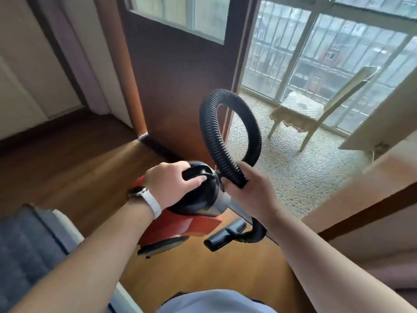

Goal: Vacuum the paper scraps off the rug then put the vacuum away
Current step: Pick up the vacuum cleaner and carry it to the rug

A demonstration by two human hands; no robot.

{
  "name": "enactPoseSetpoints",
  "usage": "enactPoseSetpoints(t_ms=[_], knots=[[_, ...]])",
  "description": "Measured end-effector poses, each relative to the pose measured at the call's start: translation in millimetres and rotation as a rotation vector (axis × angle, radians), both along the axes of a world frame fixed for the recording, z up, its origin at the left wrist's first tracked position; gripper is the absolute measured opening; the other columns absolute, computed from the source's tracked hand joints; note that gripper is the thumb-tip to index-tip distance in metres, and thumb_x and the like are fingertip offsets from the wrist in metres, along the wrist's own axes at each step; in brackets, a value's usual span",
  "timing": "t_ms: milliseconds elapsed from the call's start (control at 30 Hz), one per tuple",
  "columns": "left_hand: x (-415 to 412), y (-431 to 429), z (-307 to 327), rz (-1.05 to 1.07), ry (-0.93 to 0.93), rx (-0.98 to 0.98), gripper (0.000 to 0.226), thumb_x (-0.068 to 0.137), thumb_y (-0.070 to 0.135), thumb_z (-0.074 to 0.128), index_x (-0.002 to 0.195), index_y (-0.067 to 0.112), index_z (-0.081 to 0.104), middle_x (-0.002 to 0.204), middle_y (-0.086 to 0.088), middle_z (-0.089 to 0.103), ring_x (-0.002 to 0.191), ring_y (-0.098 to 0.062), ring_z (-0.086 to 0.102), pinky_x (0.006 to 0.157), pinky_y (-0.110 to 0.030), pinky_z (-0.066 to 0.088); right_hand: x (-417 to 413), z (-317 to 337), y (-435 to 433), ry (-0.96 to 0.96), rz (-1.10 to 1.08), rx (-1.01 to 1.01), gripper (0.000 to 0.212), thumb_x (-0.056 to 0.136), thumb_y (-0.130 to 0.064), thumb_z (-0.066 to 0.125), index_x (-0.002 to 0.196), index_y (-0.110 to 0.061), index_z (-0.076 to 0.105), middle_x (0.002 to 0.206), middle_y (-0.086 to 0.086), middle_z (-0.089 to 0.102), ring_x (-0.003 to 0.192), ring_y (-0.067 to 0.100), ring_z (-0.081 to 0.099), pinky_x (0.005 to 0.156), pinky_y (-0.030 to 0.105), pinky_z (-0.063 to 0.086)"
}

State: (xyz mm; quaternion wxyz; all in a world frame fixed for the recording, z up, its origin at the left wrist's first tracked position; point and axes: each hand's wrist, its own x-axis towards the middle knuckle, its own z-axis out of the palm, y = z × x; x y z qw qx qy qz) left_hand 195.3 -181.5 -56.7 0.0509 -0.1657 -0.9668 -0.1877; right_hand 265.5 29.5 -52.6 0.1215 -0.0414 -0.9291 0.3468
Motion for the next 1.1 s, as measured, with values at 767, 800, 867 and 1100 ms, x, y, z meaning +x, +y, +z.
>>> enactPoseSetpoints(t_ms=[767, 800, 867, 1100], knots=[[-174, -104, 2, 0.674, -0.175, 0.110, 0.039, 0.079, 0.066, 0.063, 0.084, 0.027, 0.066, 0.070, 0.008, 0.063, 0.071, -0.019, 0.062, 0.055, -0.025, 0.037, -332, -25, -110, -0.033, 0.660, -0.145, 0.030, 0.077, -0.042, 0.070, 0.102, -0.027, 0.065, 0.066, -0.007, 0.067, 0.057, 0.011, 0.062, 0.052, 0.038, 0.053], [-182, -107, 2, 0.696, -0.164, 0.103, 0.040, 0.078, 0.066, 0.062, 0.084, 0.027, 0.066, 0.071, 0.006, 0.066, 0.072, -0.020, 0.063, 0.056, -0.025, 0.039, -344, -23, -116, -0.024, 0.686, -0.156, 0.033, 0.075, -0.046, 0.067, 0.102, -0.027, 0.065, 0.067, -0.006, 0.067, 0.058, 0.011, 0.062, 0.053, 0.037, 0.053], [-195, -117, 0, 0.745, -0.148, 0.087, 0.045, 0.076, 0.072, 0.057, 0.081, 0.028, 0.064, 0.072, 0.004, 0.068, 0.072, -0.023, 0.064, 0.058, -0.028, 0.045, -365, -20, -129, -0.011, 0.735, -0.150, 0.032, 0.076, -0.045, 0.068, 0.103, -0.027, 0.066, 0.069, -0.005, 0.068, 0.060, 0.012, 0.063, 0.055, 0.036, 0.054], [-229, -164, 5, 0.904, -0.151, 0.157, 0.042, 0.076, 0.069, 0.060, 0.077, 0.027, 0.062, 0.071, 0.005, 0.065, 0.067, -0.020, 0.058, 0.058, -0.026, 0.038, -431, -15, -191, 0.003, 0.886, -0.069, 0.033, 0.078, -0.036, 0.074, 0.110, -0.027, 0.067, 0.070, -0.009, 0.071, 0.063, 0.009, 0.065, 0.059, 0.025, 0.053]])
